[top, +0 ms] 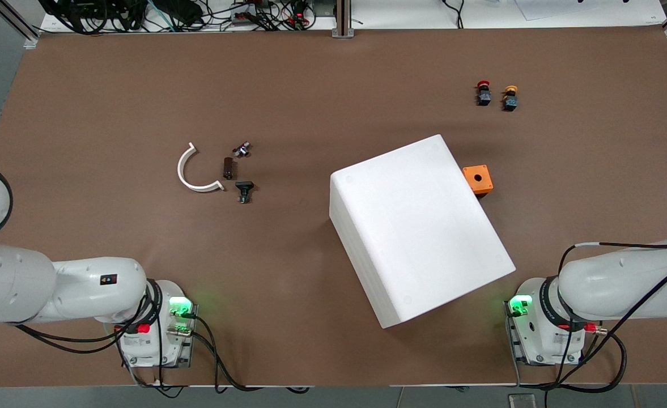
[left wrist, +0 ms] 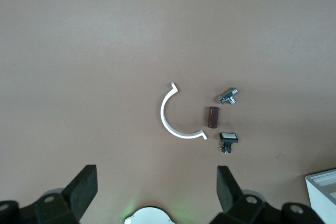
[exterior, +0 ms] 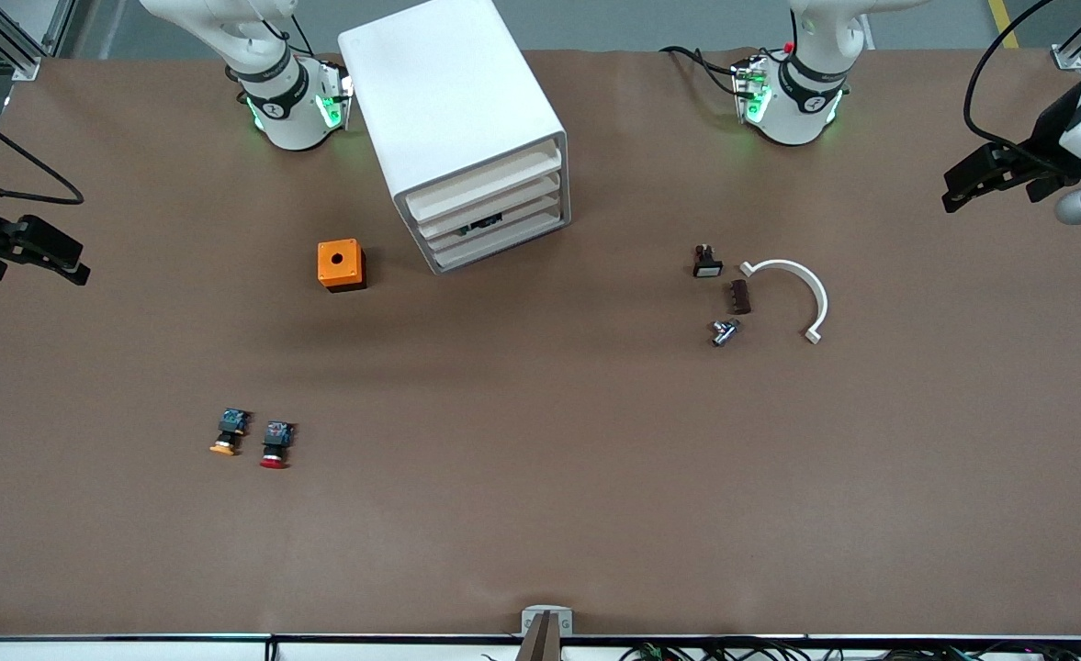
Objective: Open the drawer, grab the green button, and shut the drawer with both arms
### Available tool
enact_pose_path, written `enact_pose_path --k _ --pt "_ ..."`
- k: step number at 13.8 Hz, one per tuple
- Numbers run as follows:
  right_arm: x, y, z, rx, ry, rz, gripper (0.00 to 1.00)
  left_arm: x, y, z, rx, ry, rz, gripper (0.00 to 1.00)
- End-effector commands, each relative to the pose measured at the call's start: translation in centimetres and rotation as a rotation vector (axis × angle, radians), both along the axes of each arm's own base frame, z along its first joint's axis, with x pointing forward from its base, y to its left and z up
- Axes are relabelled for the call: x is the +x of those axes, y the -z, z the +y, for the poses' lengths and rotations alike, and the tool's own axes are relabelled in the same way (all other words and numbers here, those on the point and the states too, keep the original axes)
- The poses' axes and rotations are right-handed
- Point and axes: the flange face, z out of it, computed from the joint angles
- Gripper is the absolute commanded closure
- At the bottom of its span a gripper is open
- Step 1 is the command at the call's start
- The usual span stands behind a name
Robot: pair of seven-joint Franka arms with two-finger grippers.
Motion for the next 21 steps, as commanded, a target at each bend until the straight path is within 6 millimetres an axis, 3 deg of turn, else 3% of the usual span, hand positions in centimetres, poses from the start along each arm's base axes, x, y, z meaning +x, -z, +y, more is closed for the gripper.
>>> enact_pose_path --k 1,4,6,9,15,18,21 --pt "-0.7 -0.6 0.0 -0.016 -0.012 -0.006 0.0 0.0 -0.3 0.2 -0.005 0.013 -0.008 0.0" --pt "-0.7 -0.6 0.0 -0.016 -0.013 -0.009 0.0 1.2 0.1 0.4 -0.003 0.011 -0.005 0.0" --pt "-0.7 -0.6 0.0 -0.018 -0.015 -0.007 0.0 2.4 1.9 0.7 -0.024 -0.004 0.027 0.0" --pt "-0.7 -0.5 -0.1 -0.018 -0.016 -0.005 0.0 6.5 4.9 -0.3 -0.051 0.009 0.064 0.0" --pt "-0.7 -0.6 -0.2 -0.019 -0.012 -0.007 0.0 11.6 17.0 -5.4 -0.083 -0.03 0.174 0.0" --pt "-0.7 -0.6 -0.1 -0.019 -0.015 -0.008 0.0 12.4 22.8 -9.8 -0.053 -0.139 0.233 0.0" --pt "-0.7 -0.6 -0.6 -0.01 -0.056 -0.011 0.0 11.6 26.8 -14.8 -0.027 -0.222 0.289 0.0"
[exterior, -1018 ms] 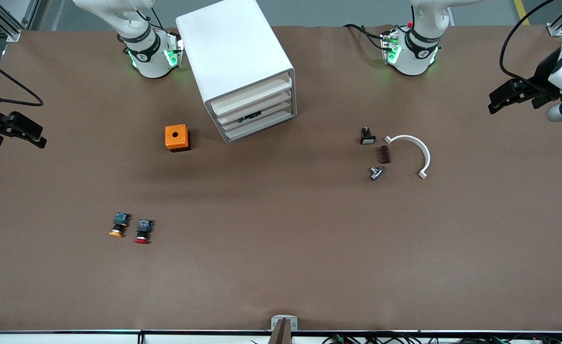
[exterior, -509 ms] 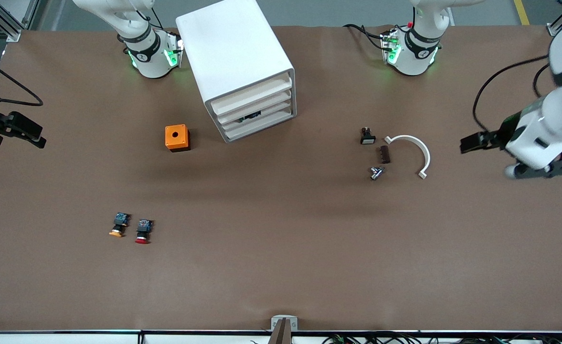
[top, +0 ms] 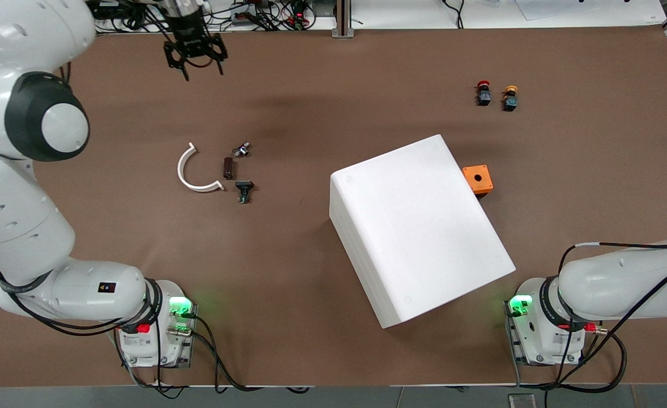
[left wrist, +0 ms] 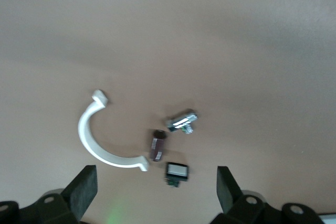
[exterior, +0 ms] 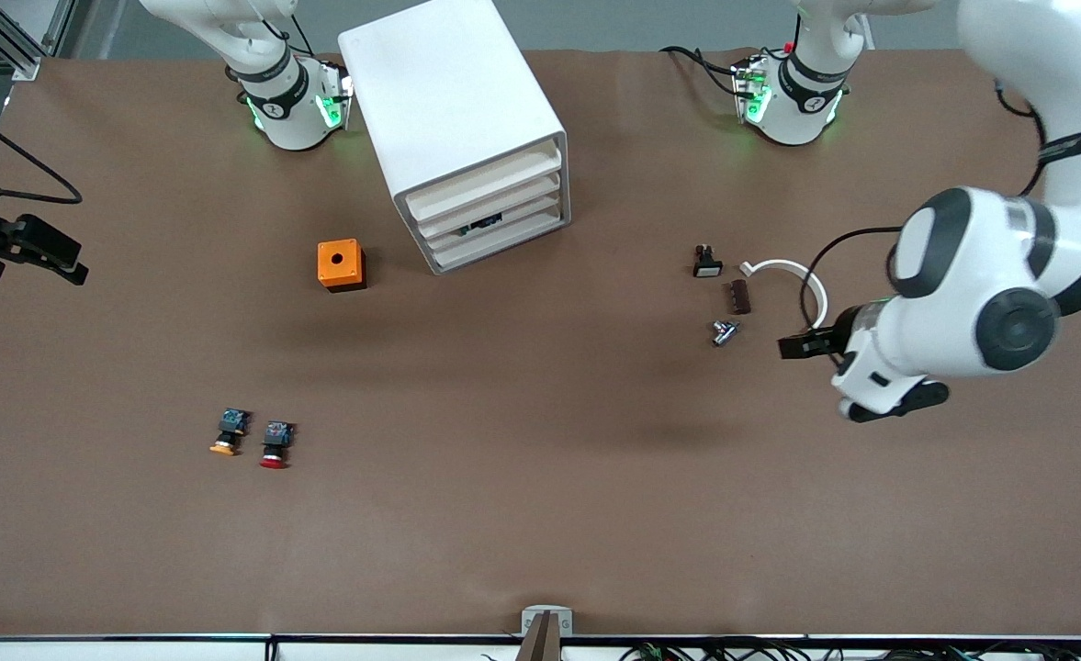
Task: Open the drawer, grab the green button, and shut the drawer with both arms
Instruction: 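Move the left gripper toward the white cabinet's drawer handle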
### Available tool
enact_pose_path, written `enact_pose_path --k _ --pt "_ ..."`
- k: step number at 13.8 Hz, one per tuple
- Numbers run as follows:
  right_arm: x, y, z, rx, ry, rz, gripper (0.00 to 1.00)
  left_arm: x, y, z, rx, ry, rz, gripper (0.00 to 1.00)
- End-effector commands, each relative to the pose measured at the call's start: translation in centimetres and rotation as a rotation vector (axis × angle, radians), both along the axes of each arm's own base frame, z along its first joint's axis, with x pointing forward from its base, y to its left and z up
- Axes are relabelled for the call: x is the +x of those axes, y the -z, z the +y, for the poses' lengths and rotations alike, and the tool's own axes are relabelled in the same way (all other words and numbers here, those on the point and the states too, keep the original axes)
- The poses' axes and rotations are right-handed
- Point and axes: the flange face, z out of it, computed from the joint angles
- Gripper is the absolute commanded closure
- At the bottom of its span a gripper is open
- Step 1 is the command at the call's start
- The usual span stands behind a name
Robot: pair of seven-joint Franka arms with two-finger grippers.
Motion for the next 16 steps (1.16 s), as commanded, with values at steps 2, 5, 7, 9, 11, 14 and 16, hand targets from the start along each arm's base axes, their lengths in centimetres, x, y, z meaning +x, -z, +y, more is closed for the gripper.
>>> enact_pose_path --k 2,5,7,9,11,14,16 --pt "-0.7 -0.5 -0.4 -0.015 -0.046 -0.007 0.0 -1.2 4.5 -6.7 0.042 -0.131 0.086 0.0" --pt "-0.7 -0.5 -0.4 -0.015 -0.042 -0.007 0.0 -3.2 8.2 -11.4 0.148 -0.266 0.143 0.0" --pt "-0.7 -0.5 -0.7 -0.009 -0.037 -0.006 0.0 -5.0 10.4 -14.8 0.186 -0.365 0.2 0.0" --pt "-0.7 -0.3 -0.8 -0.012 -0.045 -0.006 0.0 -6.5 12.2 -18.3 0.217 -0.487 0.257 0.0" --pt "-0.7 -0.5 -0.6 -0.014 -0.039 -0.004 0.0 -8.8 13.8 -21.7 0.29 -0.627 0.319 0.0" --pt "-0.7 -0.5 -0.7 -0.018 -0.039 -0.003 0.0 -11.0 15.7 -24.4 0.35 -0.787 0.435 0.0" --pt "-0.7 -0.4 -0.7 -0.014 -0.048 -0.004 0.0 -12.1 17.3 -25.9 0.348 -0.885 0.585 0.03"
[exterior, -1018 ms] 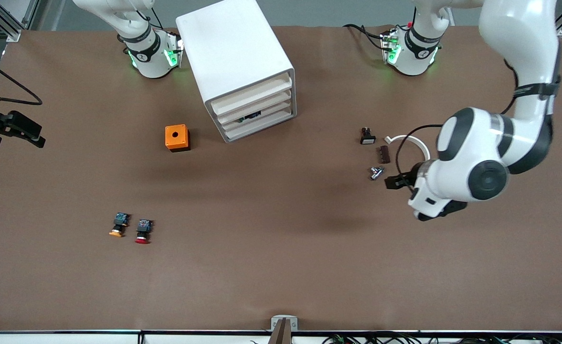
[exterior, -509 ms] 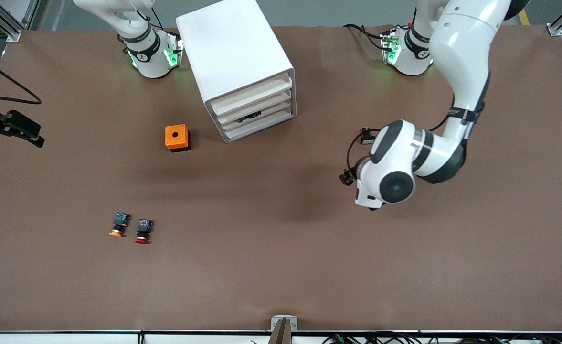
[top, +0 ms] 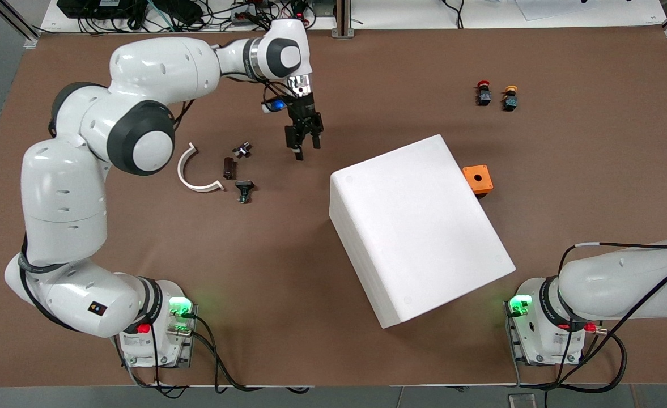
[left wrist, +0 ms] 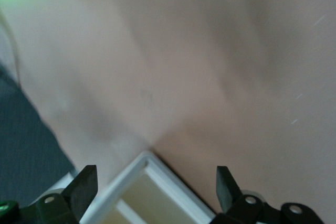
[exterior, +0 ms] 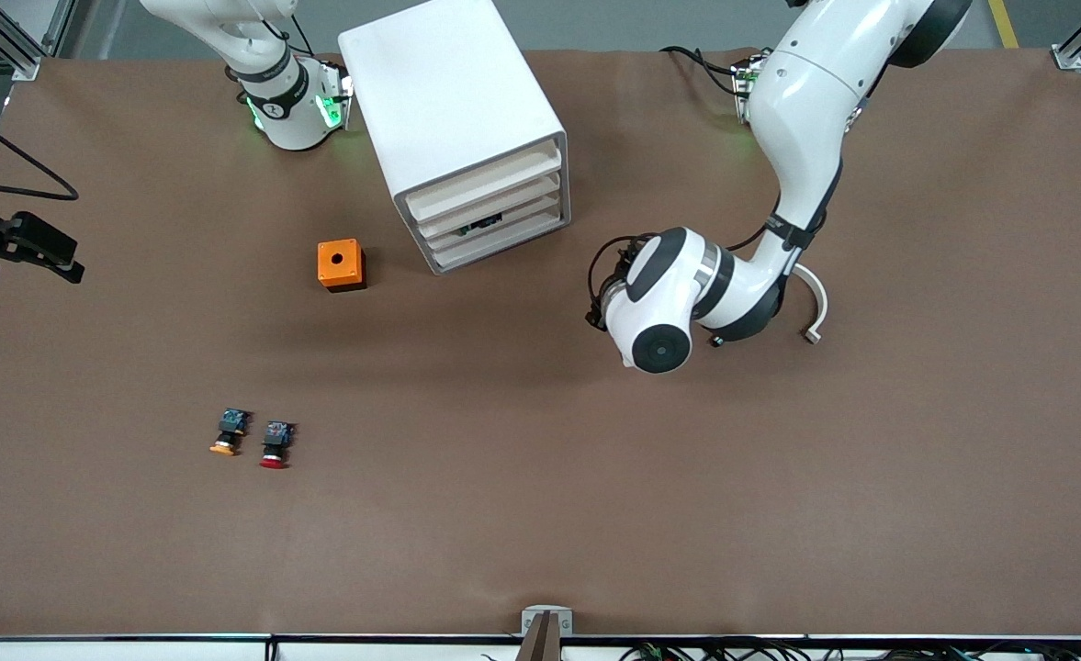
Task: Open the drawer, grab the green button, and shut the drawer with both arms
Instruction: 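Move the left gripper toward the white cabinet's drawer handle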
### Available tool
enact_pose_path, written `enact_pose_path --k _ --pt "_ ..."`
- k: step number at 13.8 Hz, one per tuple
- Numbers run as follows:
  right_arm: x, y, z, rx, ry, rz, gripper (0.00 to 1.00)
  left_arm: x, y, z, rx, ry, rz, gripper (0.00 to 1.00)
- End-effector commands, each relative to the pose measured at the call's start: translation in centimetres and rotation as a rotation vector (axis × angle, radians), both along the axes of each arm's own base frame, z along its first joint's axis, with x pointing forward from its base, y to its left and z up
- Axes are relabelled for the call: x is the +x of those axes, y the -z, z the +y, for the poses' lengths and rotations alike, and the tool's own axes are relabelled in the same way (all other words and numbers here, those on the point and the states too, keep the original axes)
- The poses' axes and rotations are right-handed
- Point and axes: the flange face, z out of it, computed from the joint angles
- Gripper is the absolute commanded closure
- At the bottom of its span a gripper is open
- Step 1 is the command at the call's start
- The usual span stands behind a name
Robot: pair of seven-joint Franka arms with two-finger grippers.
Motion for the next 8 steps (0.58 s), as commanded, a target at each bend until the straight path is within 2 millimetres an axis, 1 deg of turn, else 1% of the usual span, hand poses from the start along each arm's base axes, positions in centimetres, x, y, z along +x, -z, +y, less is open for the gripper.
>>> enact_pose_path --k 1,4,5,6,8 --pt "-0.7 -0.4 -0.2 -0.013 -0.005 -0.001 0.0 -0.4 1.9 -1.3 0.001 -0.189 0.157 0.05" --pt "-0.8 -0.4 0.0 -0.013 -0.006 0.0 0.0 -1.4 3.5 -2.5 0.12 -0.37 0.29 0.05" --pt "-0.7 -0.3 -0.2 -0.013 -0.005 0.0 0.0 -2.1 3.5 -3.5 0.163 -0.412 0.325 0.07" --pt "-0.7 -0.2 -0.4 -0.012 -0.012 0.002 0.0 -2.6 4.4 -3.9 0.203 -0.452 0.368 0.11" --pt "-0.8 -0.3 -0.4 -0.012 -0.011 0.001 0.0 -3.1 5.9 -4.4 0.248 -0.541 0.469 0.16"
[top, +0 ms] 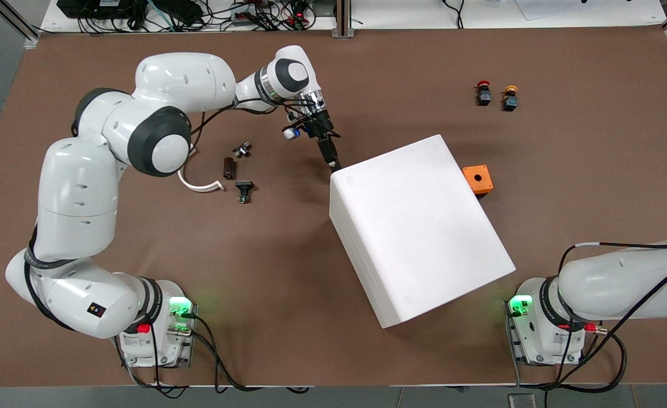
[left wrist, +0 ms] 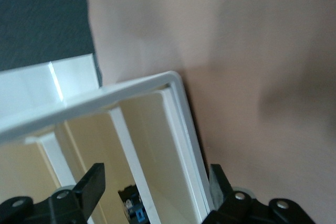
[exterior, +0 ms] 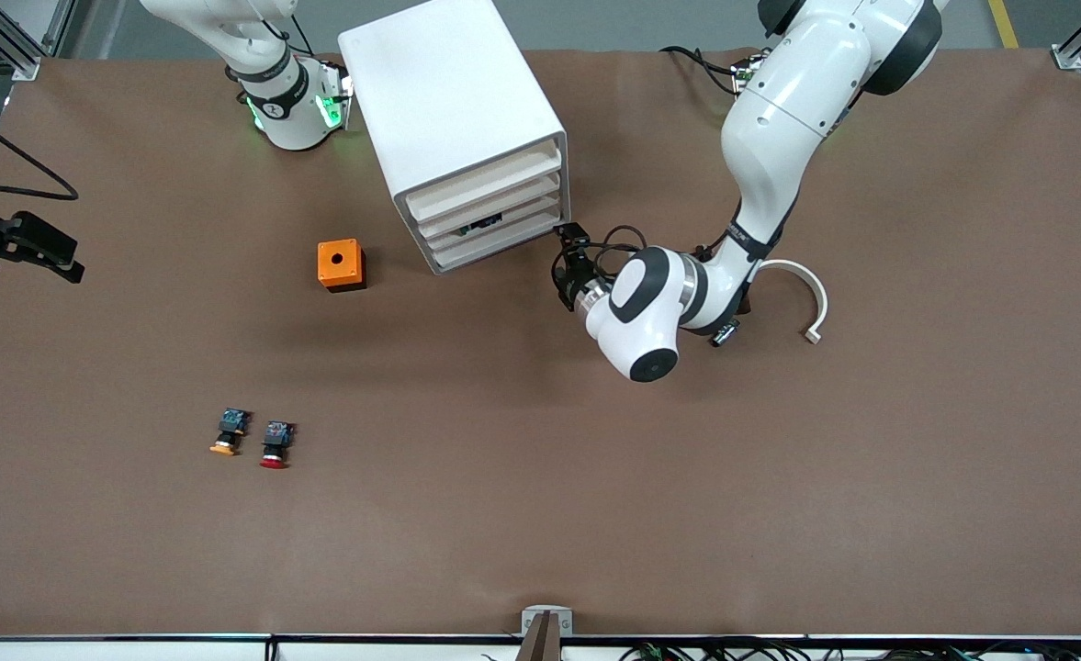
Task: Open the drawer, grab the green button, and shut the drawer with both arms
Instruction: 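Grasp the drawer handle with the left gripper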
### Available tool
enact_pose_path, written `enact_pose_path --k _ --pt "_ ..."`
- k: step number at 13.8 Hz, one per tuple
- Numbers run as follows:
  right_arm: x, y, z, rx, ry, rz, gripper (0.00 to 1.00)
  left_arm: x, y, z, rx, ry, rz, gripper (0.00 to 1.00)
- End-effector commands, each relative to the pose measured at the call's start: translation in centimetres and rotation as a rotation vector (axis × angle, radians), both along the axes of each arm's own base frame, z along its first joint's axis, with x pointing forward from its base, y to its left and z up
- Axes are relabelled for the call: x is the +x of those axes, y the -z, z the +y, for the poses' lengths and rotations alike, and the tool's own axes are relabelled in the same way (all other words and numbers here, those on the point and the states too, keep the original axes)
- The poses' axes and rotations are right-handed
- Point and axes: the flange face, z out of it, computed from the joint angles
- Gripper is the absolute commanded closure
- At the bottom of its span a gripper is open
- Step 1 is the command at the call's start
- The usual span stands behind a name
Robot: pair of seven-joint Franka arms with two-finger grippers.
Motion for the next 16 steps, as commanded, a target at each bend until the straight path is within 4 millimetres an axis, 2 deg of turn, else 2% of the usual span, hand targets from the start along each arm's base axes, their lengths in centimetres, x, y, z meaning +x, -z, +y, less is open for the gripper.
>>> enact_pose_path --k 1,5,10,13,15,16 --pt "-0.7 -0.3 -0.4 -0.013 -0.009 0.0 0.0 -0.3 1.4 -1.1 0.047 -0.106 0.121 0.23" --pt "-0.7 -0.3 -0.3 -0.012 -0.009 0.0 0.0 -2.7 3.2 -2.8 0.129 -0.121 0.202 0.32" --pt "-0.7 -0.3 -0.4 -0.012 -0.011 0.0 0.0 -4.3 3.2 -4.5 0.162 -0.144 0.26 0.34" --pt "-0.7 -0.2 -0.3 -0.015 -0.003 0.001 0.0 -5.1 3.5 -5.0 0.174 -0.135 0.268 0.64" --pt "-0.7 -0.3 -0.3 -0.015 -0.002 -0.002 0.0 -5.2 4.0 -5.0 0.179 -0.135 0.274 0.72" --pt "-0.7 -0.2 -0.3 -0.013 0.0 -0.001 0.0 -5.3 4.1 -5.0 0.182 -0.133 0.275 0.73"
